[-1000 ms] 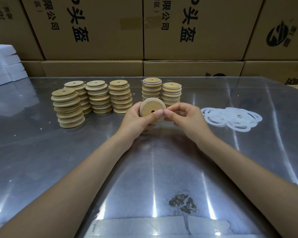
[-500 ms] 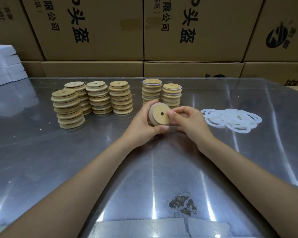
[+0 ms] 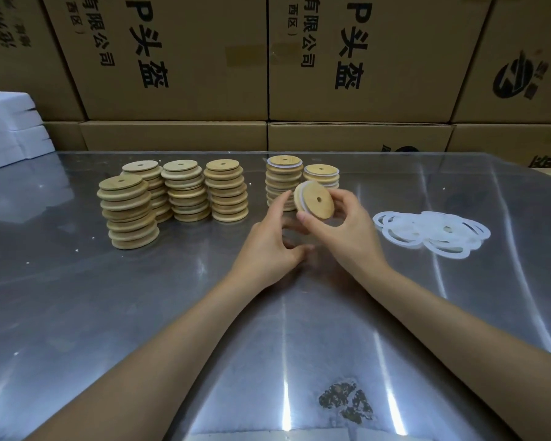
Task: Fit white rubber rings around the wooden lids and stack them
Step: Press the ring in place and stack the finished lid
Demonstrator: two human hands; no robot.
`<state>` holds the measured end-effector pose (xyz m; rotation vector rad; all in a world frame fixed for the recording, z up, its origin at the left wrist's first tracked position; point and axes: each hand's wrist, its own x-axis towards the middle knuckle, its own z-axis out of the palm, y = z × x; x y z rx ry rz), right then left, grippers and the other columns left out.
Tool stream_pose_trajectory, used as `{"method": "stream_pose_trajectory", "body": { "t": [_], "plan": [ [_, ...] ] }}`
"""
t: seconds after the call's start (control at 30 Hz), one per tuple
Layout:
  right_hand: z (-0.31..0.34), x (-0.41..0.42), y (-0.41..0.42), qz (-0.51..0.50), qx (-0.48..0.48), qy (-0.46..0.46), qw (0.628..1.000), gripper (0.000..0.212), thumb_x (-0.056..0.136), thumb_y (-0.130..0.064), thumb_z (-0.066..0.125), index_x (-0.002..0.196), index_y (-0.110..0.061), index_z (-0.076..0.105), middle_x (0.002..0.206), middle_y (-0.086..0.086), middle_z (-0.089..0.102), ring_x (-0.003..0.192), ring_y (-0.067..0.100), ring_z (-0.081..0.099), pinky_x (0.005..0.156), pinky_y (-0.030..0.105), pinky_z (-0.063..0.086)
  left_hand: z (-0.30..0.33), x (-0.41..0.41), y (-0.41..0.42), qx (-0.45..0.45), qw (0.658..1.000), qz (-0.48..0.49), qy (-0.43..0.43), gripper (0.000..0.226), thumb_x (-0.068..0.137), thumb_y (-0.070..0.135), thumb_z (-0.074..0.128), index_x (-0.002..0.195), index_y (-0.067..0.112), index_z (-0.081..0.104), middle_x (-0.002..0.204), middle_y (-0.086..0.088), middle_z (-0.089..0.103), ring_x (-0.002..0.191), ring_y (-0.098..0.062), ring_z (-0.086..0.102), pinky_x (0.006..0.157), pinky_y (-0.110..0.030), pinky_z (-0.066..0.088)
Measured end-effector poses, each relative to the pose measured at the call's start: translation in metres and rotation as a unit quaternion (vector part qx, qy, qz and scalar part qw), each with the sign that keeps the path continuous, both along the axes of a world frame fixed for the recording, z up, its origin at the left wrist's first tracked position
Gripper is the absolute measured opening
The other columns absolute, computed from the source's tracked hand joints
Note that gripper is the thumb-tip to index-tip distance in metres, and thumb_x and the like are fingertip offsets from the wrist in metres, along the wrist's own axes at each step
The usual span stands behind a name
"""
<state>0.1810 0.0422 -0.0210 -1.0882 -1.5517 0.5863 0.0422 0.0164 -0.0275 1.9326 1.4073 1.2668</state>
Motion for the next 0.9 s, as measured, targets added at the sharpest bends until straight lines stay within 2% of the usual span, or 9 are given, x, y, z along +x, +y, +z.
{"method": "stream_pose_trajectory", "body": {
  "t": [0.07, 0.13, 0.23, 0.4, 0.53, 0.63, 0.9],
  "plan": [
    [0.005, 0.001, 0.012, -0.044, 0.018, -0.01, 0.999, 0.051, 0.073, -0.038, 0.077, 0.118, -0.022, 0.057, 0.104, -0.016, 0.062, 0.099, 0.003, 0.058, 0.085, 0.019, 0.044, -0.001, -0.001, 0.002, -0.004, 1.0, 0.015, 0.006, 0.083, 0.076, 0.011, 0.076, 0.143, 0.026, 0.03, 0.103, 0.007, 0.068, 0.075, -0.005, 0.069, 0.079, -0.024, 0.053],
    [0.013, 0.004, 0.03, -0.081, 0.024, -0.019, 0.996, 0.056, 0.074, -0.04, 0.076, 0.122, -0.021, 0.056, 0.108, -0.01, 0.062, 0.105, 0.009, 0.056, 0.087, 0.022, 0.042, -0.001, -0.002, 0.003, -0.009, 0.999, 0.029, 0.01, 0.076, 0.077, 0.011, 0.075, 0.14, 0.025, 0.035, 0.098, 0.01, 0.067, 0.076, -0.006, 0.069, 0.086, -0.032, 0.054],
    [0.027, 0.006, 0.058, -0.115, 0.026, -0.042, 0.992, 0.061, 0.074, -0.043, 0.074, 0.125, -0.018, 0.054, 0.12, -0.001, 0.062, 0.116, 0.02, 0.051, 0.097, 0.033, 0.043, -0.001, -0.004, 0.005, -0.013, 0.999, 0.044, 0.021, 0.068, 0.079, 0.014, 0.074, 0.136, 0.025, 0.04, 0.095, 0.014, 0.064, 0.079, -0.005, 0.067, 0.086, -0.037, 0.054],
    [0.043, 0.005, 0.087, -0.172, 0.017, -0.113, 0.978, 0.068, 0.076, -0.048, 0.067, 0.134, -0.017, 0.048, 0.129, 0.004, 0.054, 0.123, 0.025, 0.039, 0.098, 0.031, 0.034, -0.003, -0.005, 0.006, -0.018, 0.999, 0.042, 0.019, 0.062, 0.08, 0.013, 0.073, 0.133, 0.026, 0.043, 0.095, 0.014, 0.064, 0.079, -0.005, 0.067, 0.078, -0.04, 0.057],
    [0.048, 0.001, 0.097, -0.159, -0.045, -0.166, 0.972, 0.074, 0.078, -0.053, 0.063, 0.139, -0.017, 0.043, 0.135, 0.005, 0.051, 0.132, 0.027, 0.031, 0.103, 0.039, 0.034, -0.004, -0.005, 0.008, -0.017, 0.999, 0.043, 0.016, 0.062, 0.079, 0.014, 0.073, 0.132, 0.027, 0.044, 0.093, 0.016, 0.064, 0.077, -0.004, 0.067, 0.081, -0.038, 0.055],
    [0.046, -0.001, 0.1, -0.137, -0.082, -0.184, 0.97, 0.071, 0.08, -0.051, 0.061, 0.14, -0.018, 0.043, 0.134, 0.007, 0.052, 0.133, 0.026, 0.028, 0.104, 0.04, 0.035, -0.004, -0.005, 0.008, -0.019, 0.999, 0.043, 0.017, 0.061, 0.079, 0.014, 0.073, 0.132, 0.027, 0.044, 0.091, 0.017, 0.063, 0.077, -0.004, 0.067, 0.084, -0.038, 0.054],
    [0.043, -0.003, 0.099, -0.139, -0.098, -0.176, 0.97, 0.073, 0.082, -0.053, 0.059, 0.142, -0.017, 0.038, 0.137, 0.007, 0.05, 0.135, 0.027, 0.028, 0.102, 0.04, 0.035, -0.003, -0.005, 0.007, -0.02, 0.999, 0.04, 0.031, 0.06, 0.08, 0.015, 0.073, 0.132, 0.027, 0.044, 0.092, 0.018, 0.062, 0.079, -0.004, 0.067, 0.084, -0.039, 0.054]
  ]
}}
